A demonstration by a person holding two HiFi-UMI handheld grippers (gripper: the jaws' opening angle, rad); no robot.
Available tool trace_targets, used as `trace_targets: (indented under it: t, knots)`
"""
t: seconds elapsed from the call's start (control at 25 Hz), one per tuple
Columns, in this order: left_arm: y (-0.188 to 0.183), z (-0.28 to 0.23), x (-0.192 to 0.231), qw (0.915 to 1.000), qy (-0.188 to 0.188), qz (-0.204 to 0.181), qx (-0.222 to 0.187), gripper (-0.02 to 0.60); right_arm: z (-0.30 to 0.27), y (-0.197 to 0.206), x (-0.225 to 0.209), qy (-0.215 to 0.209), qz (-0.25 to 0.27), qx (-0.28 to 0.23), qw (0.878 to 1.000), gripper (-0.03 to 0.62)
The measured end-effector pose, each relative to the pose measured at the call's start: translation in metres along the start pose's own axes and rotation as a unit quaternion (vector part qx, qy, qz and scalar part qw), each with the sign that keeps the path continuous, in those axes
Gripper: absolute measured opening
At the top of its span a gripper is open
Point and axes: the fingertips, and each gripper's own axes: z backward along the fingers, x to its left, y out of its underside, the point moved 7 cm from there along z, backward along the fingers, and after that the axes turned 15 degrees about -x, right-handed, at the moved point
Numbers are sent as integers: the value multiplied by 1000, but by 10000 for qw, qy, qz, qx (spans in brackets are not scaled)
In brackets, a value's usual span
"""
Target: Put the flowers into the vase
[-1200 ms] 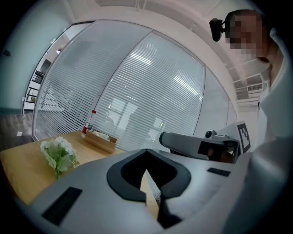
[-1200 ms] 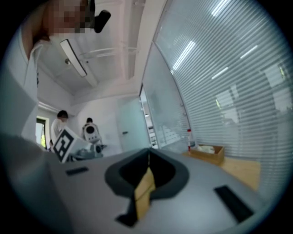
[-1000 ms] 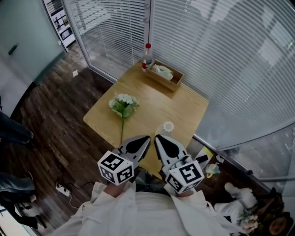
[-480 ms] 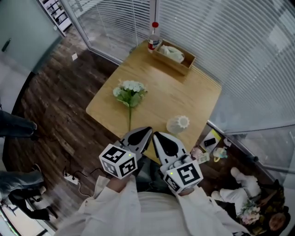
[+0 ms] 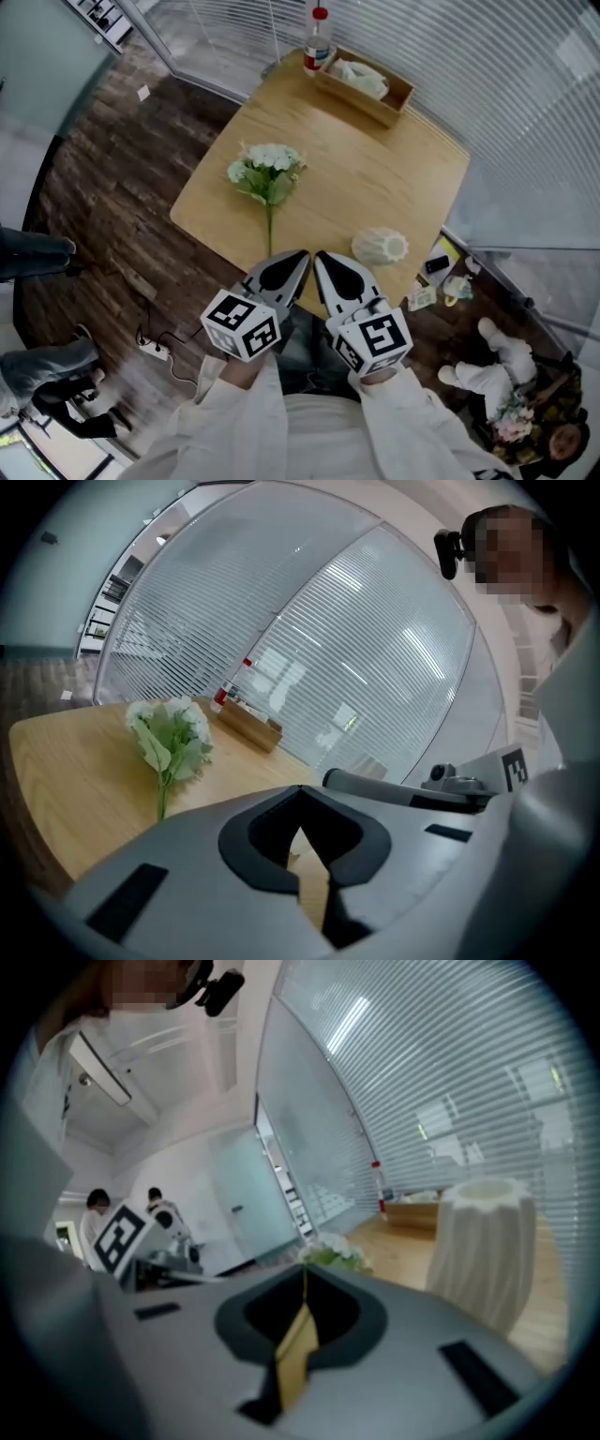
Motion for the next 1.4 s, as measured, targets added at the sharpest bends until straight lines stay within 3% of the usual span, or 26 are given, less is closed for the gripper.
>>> trace_targets:
  t: [0.52, 0.88, 1.28, 1.4]
  knots:
    - [-15, -8, 60, 9989, -399, 239, -99, 6, -53, 38, -11, 92, -231, 363, 9990, 14]
    - [-38, -31, 83, 9988, -474, -31, -122, 8, -77, 49, -15, 120, -465, 459, 9978, 14]
    - [-48, -40, 113, 9951, -938, -305, -99, 9, -98, 53, -25, 161, -644, 534, 9964, 14]
    - [-53, -44, 119, 9931, -1085, -436, -104, 62, -100, 53, -26, 143, -661, 546, 9962, 14]
